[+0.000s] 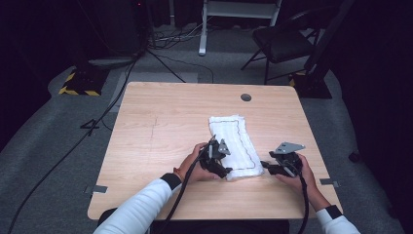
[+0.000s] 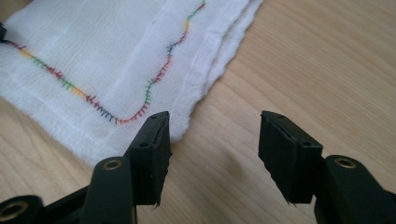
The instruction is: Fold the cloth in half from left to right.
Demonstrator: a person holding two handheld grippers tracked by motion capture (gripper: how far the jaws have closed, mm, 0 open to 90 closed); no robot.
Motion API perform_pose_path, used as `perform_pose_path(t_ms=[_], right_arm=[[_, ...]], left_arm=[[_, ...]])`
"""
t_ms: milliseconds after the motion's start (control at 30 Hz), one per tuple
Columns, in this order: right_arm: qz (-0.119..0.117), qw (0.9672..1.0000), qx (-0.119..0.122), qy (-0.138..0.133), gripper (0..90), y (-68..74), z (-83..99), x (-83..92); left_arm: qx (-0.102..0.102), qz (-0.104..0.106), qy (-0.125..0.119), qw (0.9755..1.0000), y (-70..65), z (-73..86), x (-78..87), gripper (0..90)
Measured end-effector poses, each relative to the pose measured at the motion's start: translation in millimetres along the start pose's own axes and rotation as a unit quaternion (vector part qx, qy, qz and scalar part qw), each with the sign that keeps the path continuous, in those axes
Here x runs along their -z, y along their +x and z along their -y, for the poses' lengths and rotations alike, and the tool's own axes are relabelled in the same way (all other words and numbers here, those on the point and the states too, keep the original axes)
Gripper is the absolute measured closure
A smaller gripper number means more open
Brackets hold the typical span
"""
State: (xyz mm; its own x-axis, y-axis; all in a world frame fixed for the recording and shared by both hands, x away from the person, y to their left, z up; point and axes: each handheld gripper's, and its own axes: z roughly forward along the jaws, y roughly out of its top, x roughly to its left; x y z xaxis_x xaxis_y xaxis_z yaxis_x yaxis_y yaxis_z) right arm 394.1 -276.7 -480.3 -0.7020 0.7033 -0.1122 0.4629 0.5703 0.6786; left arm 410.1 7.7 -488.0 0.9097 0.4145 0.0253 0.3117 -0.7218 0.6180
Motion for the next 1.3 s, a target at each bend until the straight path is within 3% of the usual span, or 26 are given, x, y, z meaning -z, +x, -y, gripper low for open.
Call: perform_pose_path(t_ms=[100,233,500,933,1100,1300], right_arm=[[0.0,0.9999,0.01,0.008,43.9,2.3,0.1,-3.0],[-0.01,0.9999,0.005,0.011,44.3,1.8,0.7,-5.8],[-0.031,0.9994,0.011,0.013,48.3,5.4,1.7,-8.2],[-0.065,0.9967,0.049,0.009,48.1,39.3,-4.3,-8.8],[-0.062,0.9961,0.062,0.008,46.6,52.1,-6.2,-8.3],[-0.07,0.994,0.082,0.018,36.5,62.1,-8.9,-6.7]], left_arm=[[0.008,0.007,-0.002,0.9999,2.5,2.8,0.7,21.5],[0.027,0.023,-0.005,0.9994,6.8,6.2,-0.5,21.6],[0.023,0.025,0.002,0.9994,6.7,11.1,4.3,21.6],[0.027,0.025,0.011,0.9993,5.9,31.1,21.5,21.6],[0.035,0.015,0.009,0.9992,0.9,38.9,27.5,22.2],[0.045,0.011,0.008,0.9989,-2.4,50.6,36.4,21.8]])
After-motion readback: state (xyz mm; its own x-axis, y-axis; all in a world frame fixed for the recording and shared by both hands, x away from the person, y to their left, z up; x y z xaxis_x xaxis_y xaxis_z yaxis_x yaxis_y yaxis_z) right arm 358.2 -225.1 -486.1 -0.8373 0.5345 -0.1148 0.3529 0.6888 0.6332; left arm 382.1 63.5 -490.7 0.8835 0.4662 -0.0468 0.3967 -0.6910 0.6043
